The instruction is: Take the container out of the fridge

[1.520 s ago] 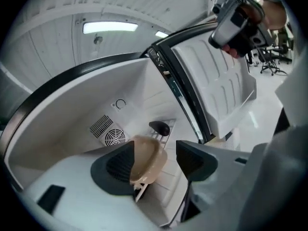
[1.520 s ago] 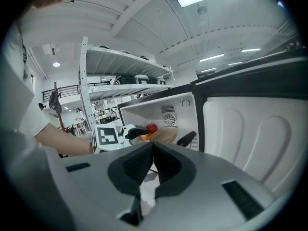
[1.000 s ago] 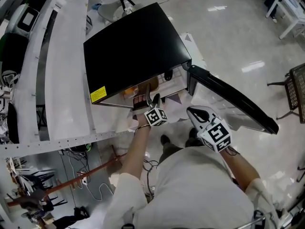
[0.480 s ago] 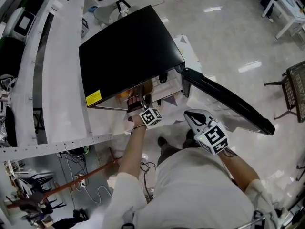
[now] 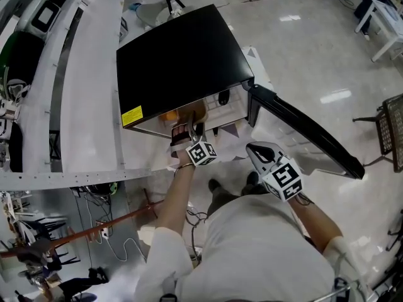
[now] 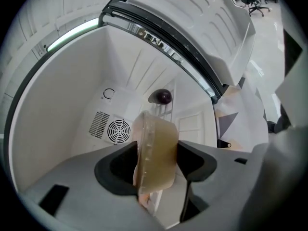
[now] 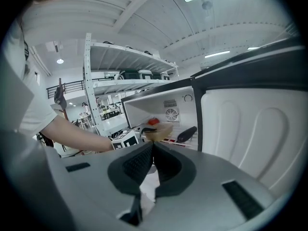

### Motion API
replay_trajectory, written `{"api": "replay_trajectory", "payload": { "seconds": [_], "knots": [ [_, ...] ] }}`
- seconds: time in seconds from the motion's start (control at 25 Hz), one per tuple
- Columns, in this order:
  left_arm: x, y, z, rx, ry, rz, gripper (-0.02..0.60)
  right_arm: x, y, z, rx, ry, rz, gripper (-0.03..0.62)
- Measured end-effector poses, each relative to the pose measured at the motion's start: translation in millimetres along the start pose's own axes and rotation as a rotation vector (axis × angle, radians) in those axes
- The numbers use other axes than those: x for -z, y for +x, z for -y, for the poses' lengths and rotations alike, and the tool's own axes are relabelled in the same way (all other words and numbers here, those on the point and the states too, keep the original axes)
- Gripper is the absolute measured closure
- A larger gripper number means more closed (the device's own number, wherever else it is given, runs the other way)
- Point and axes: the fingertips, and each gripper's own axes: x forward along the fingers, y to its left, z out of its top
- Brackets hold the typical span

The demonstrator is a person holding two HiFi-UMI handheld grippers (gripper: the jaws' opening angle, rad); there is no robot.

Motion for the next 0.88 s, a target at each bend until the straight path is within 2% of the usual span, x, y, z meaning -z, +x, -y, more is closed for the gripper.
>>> {"api": "replay_trajectory", "payload": {
  "seconds": [0.16, 0.4, 0.6, 0.88],
  "knots": [
    [-0.8, -17.6, -5.2, -0.006, -0.009, 0.014, 0.339, -0.2, 2.3, -6.5, -0.014, -0.006, 0.0, 0.588],
    [-2.3, -59.1, -11.8, -0.007, -0.089, 0.072, 0.345, 0.3, 10.6, -17.9, -0.009, -0.013, 0.002, 0.588],
    [-2.5, -88.7, -28.9, -0.044, -0.13, 0.15, 0.353, -6.6, 20.1, -27.9, 0.025, -0.017, 0.014, 0.588],
    [1.3, -123.7, -47.4, -0.034, -0.222, 0.245, 0.359, -15.2, 23.8, -57.1, 0.076, -0.015, 0.011, 0.588]
  ]
}}
